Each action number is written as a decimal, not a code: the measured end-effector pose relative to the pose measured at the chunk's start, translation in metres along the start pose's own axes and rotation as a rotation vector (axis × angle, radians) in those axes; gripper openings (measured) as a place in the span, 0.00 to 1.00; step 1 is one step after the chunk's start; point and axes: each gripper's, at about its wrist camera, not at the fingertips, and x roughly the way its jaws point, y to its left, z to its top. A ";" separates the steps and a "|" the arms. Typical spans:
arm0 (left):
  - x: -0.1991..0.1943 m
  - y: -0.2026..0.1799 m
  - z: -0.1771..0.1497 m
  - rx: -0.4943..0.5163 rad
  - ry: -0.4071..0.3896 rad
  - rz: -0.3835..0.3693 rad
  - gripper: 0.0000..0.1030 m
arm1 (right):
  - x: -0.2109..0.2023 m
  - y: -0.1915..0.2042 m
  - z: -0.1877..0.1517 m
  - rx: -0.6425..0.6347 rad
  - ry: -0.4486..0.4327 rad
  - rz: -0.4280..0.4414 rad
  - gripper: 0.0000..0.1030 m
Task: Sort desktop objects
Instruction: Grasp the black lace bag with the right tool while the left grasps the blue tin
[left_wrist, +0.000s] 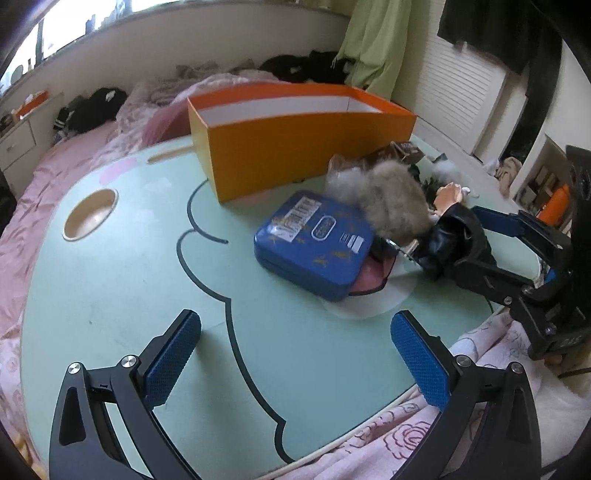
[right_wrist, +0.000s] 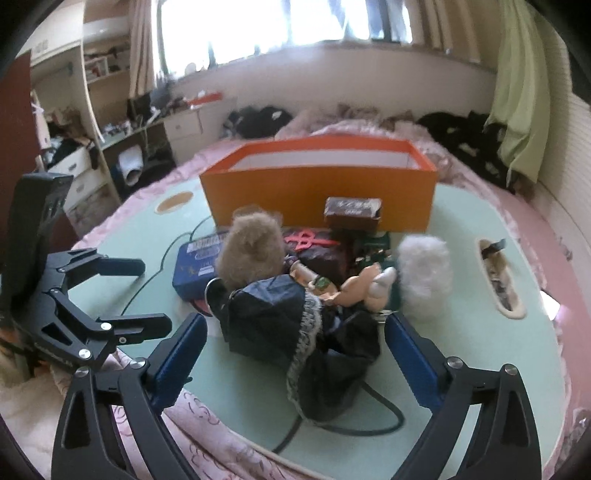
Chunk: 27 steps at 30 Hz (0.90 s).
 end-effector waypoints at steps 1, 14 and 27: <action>-0.002 0.001 0.001 -0.003 -0.010 -0.007 1.00 | 0.002 -0.001 0.000 -0.002 0.008 0.005 0.94; 0.024 -0.005 0.038 0.126 0.014 -0.010 1.00 | -0.029 -0.038 -0.032 0.165 -0.086 0.185 0.48; 0.012 -0.003 0.020 0.094 -0.016 -0.076 0.65 | -0.049 -0.040 -0.027 0.172 -0.171 0.188 0.48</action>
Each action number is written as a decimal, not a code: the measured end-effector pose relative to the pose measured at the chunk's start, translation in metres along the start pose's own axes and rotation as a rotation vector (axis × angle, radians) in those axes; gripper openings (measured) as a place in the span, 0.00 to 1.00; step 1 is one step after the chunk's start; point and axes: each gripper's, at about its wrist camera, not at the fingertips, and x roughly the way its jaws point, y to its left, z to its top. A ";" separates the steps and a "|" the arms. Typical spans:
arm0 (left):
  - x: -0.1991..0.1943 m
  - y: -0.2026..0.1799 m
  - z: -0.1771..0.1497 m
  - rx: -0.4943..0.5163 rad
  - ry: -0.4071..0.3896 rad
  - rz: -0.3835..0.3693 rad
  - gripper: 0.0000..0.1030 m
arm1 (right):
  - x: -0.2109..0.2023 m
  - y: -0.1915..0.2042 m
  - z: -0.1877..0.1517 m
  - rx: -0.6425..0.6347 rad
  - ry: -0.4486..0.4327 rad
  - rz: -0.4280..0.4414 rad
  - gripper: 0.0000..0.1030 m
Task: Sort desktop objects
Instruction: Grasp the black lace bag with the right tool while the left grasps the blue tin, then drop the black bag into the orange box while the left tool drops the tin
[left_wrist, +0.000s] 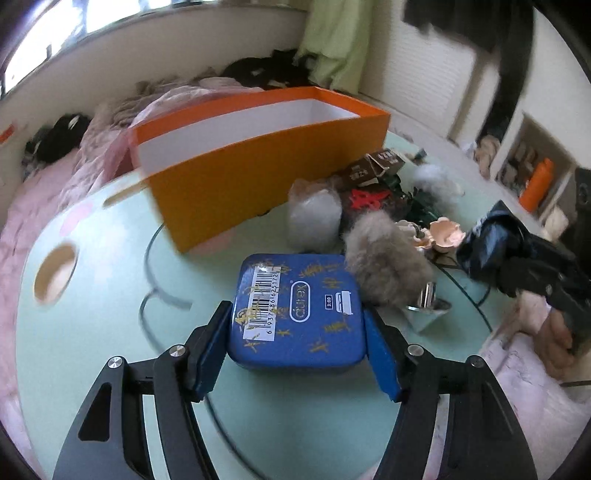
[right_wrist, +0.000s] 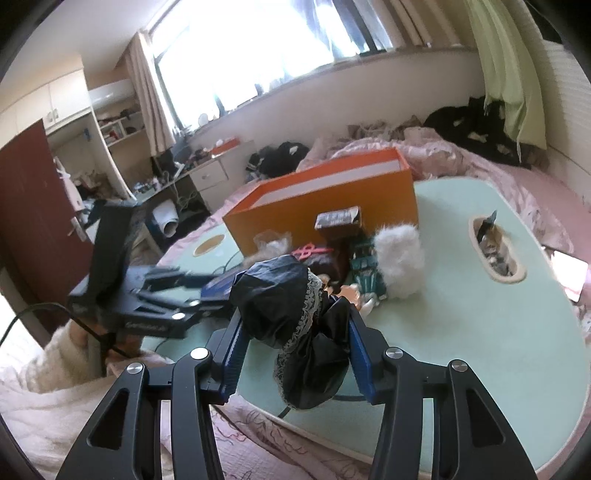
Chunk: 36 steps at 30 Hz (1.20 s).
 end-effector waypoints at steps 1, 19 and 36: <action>-0.006 0.004 -0.004 -0.022 -0.016 -0.001 0.65 | -0.001 0.000 0.002 0.002 -0.006 0.000 0.48; -0.045 0.033 0.113 -0.154 -0.293 0.002 0.65 | 0.063 -0.002 0.136 0.024 -0.001 -0.101 0.49; -0.025 0.058 0.103 -0.266 -0.248 0.039 0.70 | 0.066 -0.010 0.122 0.096 0.014 -0.152 0.80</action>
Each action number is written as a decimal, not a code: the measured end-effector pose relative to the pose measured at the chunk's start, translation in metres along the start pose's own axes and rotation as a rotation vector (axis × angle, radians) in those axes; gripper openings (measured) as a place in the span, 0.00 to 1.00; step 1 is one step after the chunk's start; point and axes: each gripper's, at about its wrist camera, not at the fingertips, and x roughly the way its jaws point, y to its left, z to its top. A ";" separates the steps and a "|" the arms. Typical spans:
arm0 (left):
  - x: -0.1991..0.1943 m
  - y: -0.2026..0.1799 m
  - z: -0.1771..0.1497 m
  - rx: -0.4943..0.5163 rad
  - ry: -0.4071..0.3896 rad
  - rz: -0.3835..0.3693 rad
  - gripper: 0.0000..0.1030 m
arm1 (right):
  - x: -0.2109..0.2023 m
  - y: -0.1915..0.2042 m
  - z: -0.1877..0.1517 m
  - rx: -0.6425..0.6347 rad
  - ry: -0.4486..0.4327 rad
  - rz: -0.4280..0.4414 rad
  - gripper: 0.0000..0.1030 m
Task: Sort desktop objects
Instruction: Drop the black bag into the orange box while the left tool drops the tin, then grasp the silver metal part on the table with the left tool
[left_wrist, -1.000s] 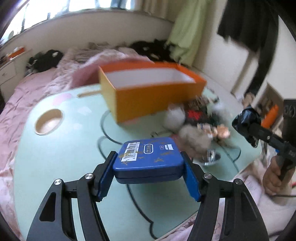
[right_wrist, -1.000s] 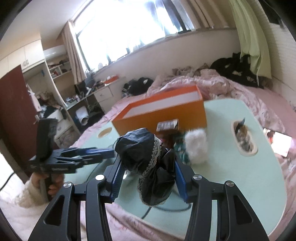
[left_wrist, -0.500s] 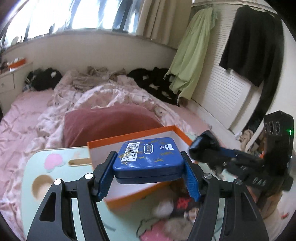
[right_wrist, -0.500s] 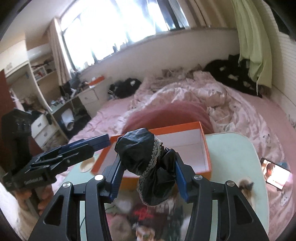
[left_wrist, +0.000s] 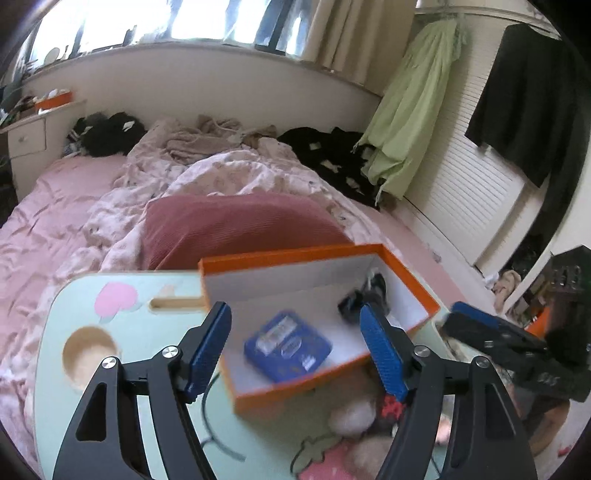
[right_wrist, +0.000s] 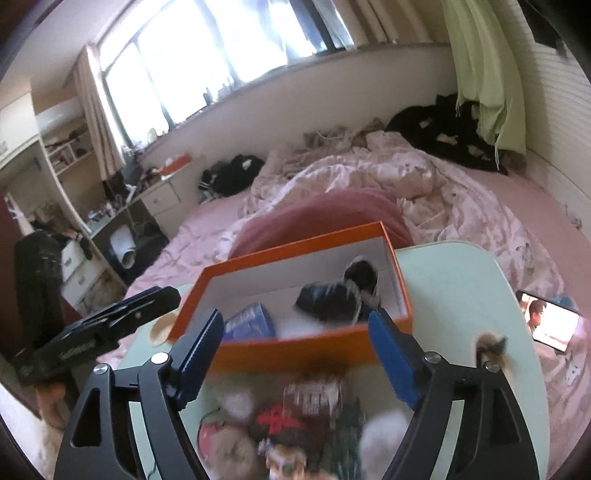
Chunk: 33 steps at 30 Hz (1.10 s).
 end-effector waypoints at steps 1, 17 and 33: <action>-0.004 0.000 -0.007 0.006 0.015 0.004 0.70 | -0.009 0.003 -0.006 -0.011 0.000 0.002 0.82; -0.018 -0.020 -0.135 0.218 0.263 0.136 0.81 | -0.029 0.017 -0.151 -0.320 0.181 -0.192 1.00; -0.012 -0.018 -0.136 0.214 0.243 0.125 1.00 | -0.025 0.008 -0.148 -0.302 0.103 -0.196 1.00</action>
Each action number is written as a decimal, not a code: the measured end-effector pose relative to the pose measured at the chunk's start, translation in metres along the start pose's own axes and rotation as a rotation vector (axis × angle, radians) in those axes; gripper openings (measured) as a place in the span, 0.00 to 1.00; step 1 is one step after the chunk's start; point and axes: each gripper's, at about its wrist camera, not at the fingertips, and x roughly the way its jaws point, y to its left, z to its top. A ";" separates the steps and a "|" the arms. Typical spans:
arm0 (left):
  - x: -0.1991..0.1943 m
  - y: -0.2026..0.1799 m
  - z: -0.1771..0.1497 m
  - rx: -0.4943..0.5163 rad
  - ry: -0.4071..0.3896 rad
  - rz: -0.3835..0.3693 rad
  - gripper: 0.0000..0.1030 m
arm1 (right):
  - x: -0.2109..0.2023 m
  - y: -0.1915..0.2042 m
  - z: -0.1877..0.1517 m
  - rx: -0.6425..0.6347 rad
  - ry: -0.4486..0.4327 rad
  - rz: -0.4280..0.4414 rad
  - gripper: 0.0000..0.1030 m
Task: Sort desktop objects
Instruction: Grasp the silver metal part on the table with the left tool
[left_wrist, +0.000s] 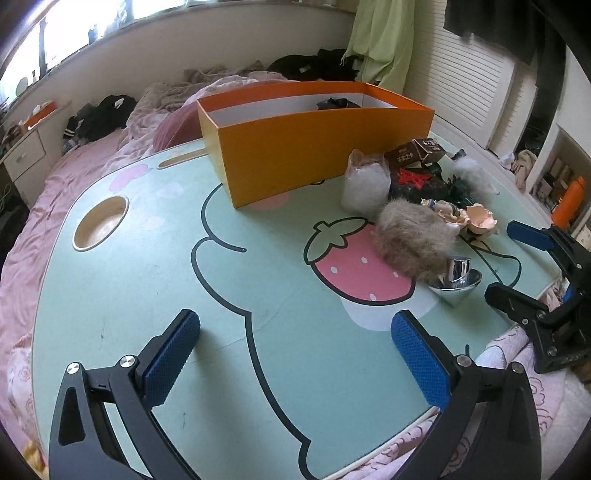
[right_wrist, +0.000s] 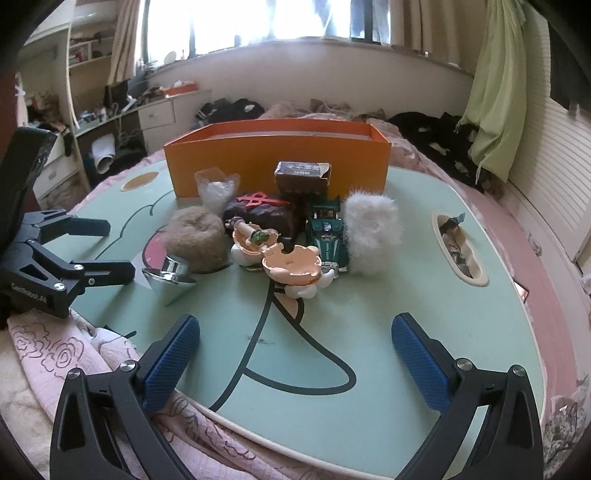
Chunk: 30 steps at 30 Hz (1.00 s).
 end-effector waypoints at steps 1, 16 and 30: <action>0.000 0.000 0.000 0.000 0.000 0.000 1.00 | 0.000 0.000 -0.001 -0.001 -0.003 0.001 1.00; -0.024 -0.022 0.011 0.066 -0.069 -0.164 0.79 | 0.001 0.000 -0.004 -0.005 -0.027 0.016 1.00; 0.004 -0.075 0.035 0.207 0.122 -0.306 0.37 | -0.009 -0.023 -0.007 0.111 -0.109 0.113 0.99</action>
